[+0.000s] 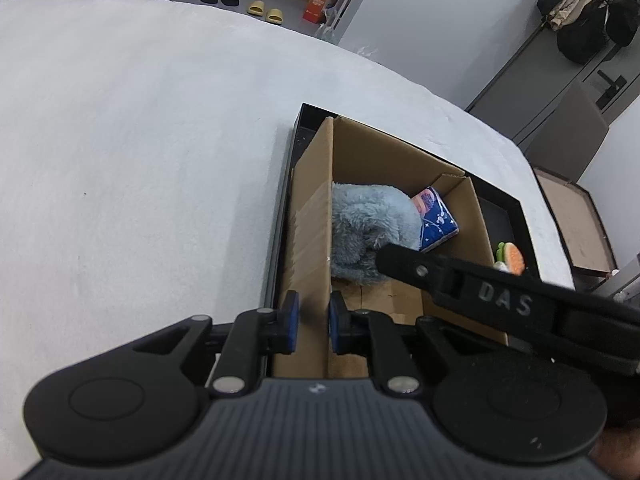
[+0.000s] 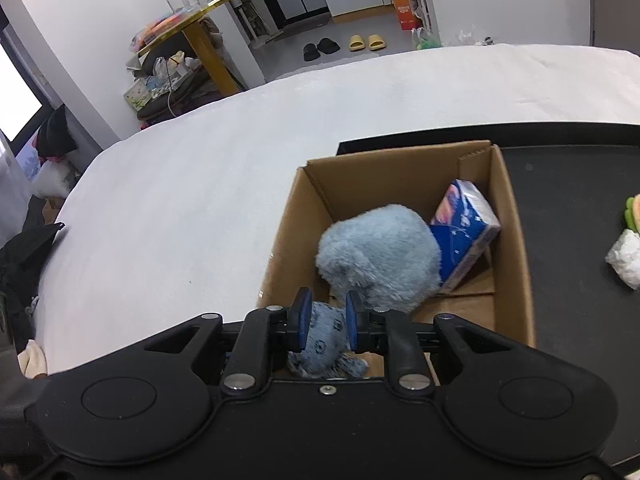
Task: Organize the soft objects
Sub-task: 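Lower the blue plush into the box and open the right gripper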
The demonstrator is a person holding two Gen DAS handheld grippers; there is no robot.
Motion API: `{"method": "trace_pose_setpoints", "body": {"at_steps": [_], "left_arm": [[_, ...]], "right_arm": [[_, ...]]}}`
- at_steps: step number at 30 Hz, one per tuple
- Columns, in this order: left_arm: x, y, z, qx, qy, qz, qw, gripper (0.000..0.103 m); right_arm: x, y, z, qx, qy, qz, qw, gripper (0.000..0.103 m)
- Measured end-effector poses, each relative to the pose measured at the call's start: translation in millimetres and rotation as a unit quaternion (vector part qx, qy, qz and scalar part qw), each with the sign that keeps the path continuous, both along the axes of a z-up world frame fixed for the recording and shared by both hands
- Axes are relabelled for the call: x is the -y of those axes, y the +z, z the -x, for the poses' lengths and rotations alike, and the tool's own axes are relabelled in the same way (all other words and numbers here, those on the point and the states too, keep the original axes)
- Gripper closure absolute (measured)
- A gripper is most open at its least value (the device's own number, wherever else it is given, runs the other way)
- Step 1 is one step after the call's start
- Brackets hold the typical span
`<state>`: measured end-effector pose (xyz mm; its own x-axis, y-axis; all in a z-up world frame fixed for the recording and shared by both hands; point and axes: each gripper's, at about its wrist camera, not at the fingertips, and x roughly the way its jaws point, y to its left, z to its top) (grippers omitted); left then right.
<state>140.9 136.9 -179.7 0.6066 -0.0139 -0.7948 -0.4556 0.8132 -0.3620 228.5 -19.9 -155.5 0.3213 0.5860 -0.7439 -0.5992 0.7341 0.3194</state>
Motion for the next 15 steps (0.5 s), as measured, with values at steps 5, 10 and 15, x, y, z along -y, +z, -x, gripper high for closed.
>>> {"method": "trace_pose_setpoints", "body": {"at_steps": [5,10,15], "left_arm": [[5.8,3.4,-2.9,-0.007,0.001,-0.024,0.9997,0.088],[6.8,9.4,-4.3,-0.014,0.009,-0.045,0.9988,0.075],[9.7,13.7,-5.7,-0.014,0.017,-0.059,0.9980,0.055]], "right_arm": [[15.5,1.3,1.2,-0.001,-0.002,0.006,1.000,0.080],[27.8,9.9,6.8,0.017,0.003,0.006,1.000,0.060],[41.2,19.5,7.6,0.038,0.001,-0.001,0.999,0.050]]}}
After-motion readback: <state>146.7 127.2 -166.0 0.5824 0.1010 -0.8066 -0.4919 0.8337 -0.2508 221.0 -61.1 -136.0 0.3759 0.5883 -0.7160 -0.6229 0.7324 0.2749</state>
